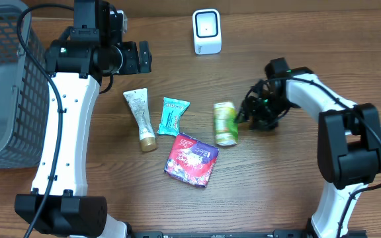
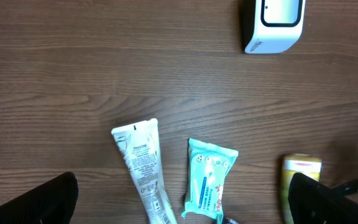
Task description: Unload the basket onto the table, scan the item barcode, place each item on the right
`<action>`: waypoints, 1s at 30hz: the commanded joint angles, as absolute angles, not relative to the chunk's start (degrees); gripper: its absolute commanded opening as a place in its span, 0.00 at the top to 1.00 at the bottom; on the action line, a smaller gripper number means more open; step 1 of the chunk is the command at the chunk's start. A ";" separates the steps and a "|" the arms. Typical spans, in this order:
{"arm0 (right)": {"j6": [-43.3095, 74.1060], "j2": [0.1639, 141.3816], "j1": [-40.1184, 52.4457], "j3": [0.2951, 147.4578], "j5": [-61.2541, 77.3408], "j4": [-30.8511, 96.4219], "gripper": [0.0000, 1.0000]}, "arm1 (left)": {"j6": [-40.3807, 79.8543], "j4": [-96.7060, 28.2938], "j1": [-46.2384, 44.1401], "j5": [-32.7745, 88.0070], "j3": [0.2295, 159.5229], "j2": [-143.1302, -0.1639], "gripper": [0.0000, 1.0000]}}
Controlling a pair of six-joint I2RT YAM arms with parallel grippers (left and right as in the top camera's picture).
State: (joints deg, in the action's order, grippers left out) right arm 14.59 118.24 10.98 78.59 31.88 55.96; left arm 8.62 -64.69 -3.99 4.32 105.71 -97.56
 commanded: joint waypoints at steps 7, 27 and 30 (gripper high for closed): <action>8.67 114.15 13.52 86.37 24.03 61.95 0.26 | 7.49 -64.49 -3.44 4.93 105.86 -97.93 0.00; 8.69 114.78 14.79 75.83 31.92 50.26 0.36 | 7.49 -64.47 -3.44 4.93 105.86 -97.93 0.00; 8.67 114.78 14.37 74.19 34.44 46.81 0.48 | 7.49 -64.47 -3.44 4.93 105.86 -97.93 0.00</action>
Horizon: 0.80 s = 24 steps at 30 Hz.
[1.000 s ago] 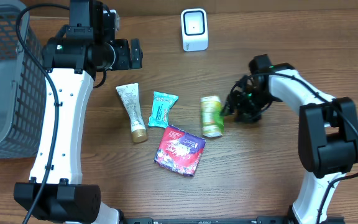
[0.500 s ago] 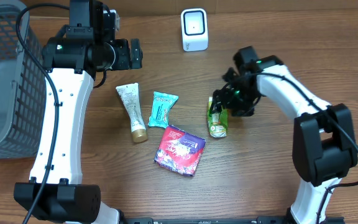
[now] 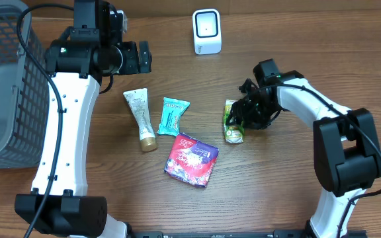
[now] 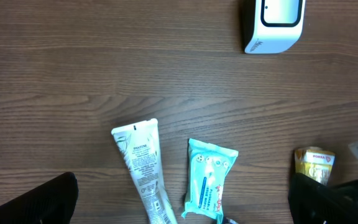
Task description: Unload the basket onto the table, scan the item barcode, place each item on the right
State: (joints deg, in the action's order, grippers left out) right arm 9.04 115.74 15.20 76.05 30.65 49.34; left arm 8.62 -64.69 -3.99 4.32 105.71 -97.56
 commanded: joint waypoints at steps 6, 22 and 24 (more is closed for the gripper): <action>8.47 114.89 13.30 72.23 36.21 44.38 0.67 | 7.49 -64.49 -3.44 4.93 105.86 -97.93 0.00; 8.51 114.87 10.44 71.94 42.11 42.26 0.49 | 7.49 -64.49 -3.44 4.93 105.86 -97.93 0.00; 8.75 114.89 10.24 71.94 42.06 42.04 0.60 | 7.49 -64.49 -3.44 4.93 105.86 -97.93 0.00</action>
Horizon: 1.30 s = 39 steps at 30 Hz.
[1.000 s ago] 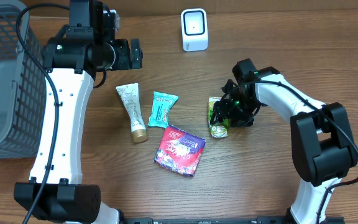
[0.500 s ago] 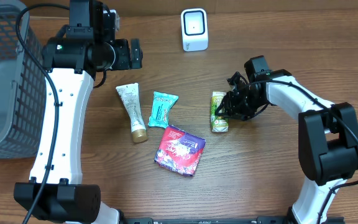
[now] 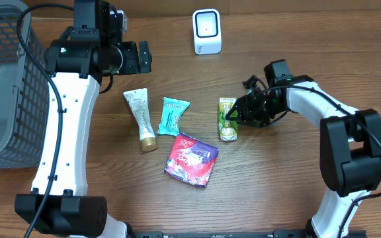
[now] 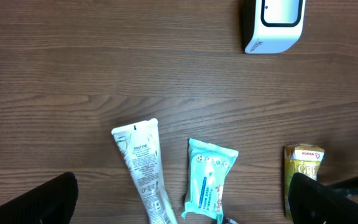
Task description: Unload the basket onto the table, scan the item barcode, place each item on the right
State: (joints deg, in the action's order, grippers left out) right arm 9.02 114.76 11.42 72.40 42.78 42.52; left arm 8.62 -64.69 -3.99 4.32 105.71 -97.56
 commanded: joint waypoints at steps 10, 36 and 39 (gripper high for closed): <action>12.95 116.49 12.05 71.79 41.41 37.87 0.30 | 7.49 -64.49 -3.44 4.93 105.86 -97.93 0.00; 18.26 122.63 9.91 73.49 43.68 24.97 0.32 | 7.49 -64.47 -3.44 4.93 105.86 -97.93 0.00; 18.28 124.18 9.96 75.00 43.81 26.72 0.37 | 7.49 -64.47 -3.40 4.91 105.86 -97.93 0.00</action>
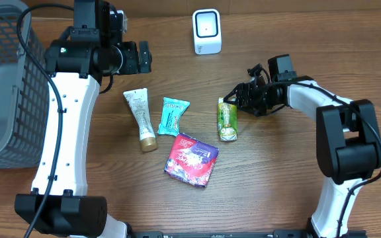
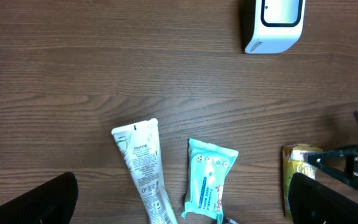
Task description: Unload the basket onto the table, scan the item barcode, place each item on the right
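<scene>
A green and yellow drink carton [image 1: 227,121] lies on the table, its top end also showing in the left wrist view [image 2: 299,163]. My right gripper [image 1: 235,99] has its fingertips [image 2: 319,160] at the carton's top end; whether they pinch it is not clear. The white barcode scanner [image 1: 207,31] stands at the back of the table [image 2: 272,23]. My left gripper [image 2: 182,208] hangs high over the table's left part [image 1: 144,58], wide open and holding nothing.
A cream tube [image 1: 141,119], a teal wipes pack [image 1: 172,116] and a red-purple packet [image 1: 192,158] lie left of and below the carton. A grey mesh basket fills the left edge. The tube [image 2: 143,168] and wipes [image 2: 207,177] lie beneath the left gripper.
My right gripper moved from the carton's upper right side up to its top end. The carton lies nearly where it was, a little straighter. The left arm has not moved.
The carton lay flat with my right gripper just to its right. Then the gripper was against it and the carton looked tipped up and shorter. Then it lay lengthwise again showing another face, and now the gripper is at its top end.
</scene>
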`<action>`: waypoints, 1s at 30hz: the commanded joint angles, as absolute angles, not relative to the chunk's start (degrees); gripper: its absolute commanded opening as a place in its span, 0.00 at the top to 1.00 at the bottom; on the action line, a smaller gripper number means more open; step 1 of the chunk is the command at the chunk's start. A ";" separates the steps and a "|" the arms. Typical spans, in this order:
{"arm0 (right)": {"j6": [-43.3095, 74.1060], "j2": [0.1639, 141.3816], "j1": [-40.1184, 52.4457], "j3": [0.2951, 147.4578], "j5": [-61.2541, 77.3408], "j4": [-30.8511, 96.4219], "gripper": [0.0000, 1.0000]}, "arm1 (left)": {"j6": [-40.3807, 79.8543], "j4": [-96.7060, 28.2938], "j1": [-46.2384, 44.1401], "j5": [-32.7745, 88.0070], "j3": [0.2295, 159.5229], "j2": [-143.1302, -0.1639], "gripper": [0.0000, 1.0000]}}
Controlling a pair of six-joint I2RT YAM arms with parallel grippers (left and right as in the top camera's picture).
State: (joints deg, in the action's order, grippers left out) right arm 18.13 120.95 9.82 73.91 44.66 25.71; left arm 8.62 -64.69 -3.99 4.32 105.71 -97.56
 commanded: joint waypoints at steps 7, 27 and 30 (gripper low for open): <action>18.31 124.38 10.00 75.57 43.83 28.69 0.66 | 7.49 -64.49 -3.40 4.91 105.86 -97.93 0.00; 9.61 113.93 3.27 79.59 55.70 48.18 0.96 | 7.49 -64.47 -3.40 4.93 105.86 -97.93 0.00; 4.91 113.84 2.26 79.57 70.70 49.63 0.96 | 7.49 -64.49 -3.40 4.93 105.86 -97.93 0.00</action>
State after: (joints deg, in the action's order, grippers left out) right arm 10.87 117.16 2.74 77.58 53.58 49.10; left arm 8.62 -64.69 -3.99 4.32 105.71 -97.56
